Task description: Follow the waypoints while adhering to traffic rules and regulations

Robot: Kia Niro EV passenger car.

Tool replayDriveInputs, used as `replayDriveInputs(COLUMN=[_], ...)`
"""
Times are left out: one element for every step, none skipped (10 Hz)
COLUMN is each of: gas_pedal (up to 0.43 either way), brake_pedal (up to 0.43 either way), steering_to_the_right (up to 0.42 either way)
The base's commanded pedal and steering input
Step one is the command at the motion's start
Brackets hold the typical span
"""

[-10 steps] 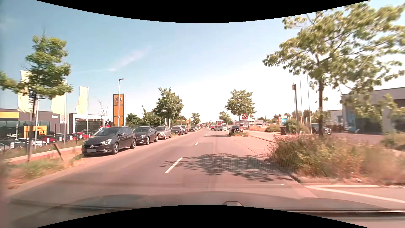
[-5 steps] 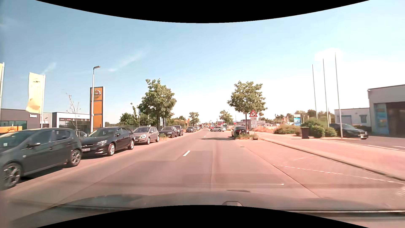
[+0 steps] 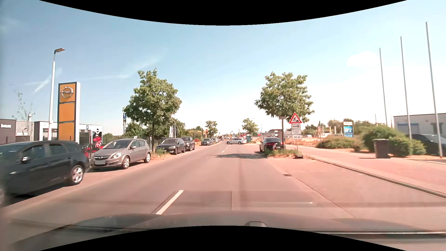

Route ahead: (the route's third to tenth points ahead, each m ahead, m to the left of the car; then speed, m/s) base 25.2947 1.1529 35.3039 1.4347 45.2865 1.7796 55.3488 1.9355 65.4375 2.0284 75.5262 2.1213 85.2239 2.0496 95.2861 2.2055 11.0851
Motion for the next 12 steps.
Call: replayDriveInputs(gas_pedal=[0.0,0.0,0.0,0.0,0.0,0.0,0.0,0.0,0.0,0.0,0.0,0.0], brake_pedal=[0.0,0.0,0.0,0.0,0.0,0.0,0.0,0.073,0.165,0.201,0.232,0.244], steering_to_the_right=[-0.005,-0.004,-0.004,-0.004,-0.002,0.0,0.0,-0.001,-0.001,0.0,-0.001,-0.001])
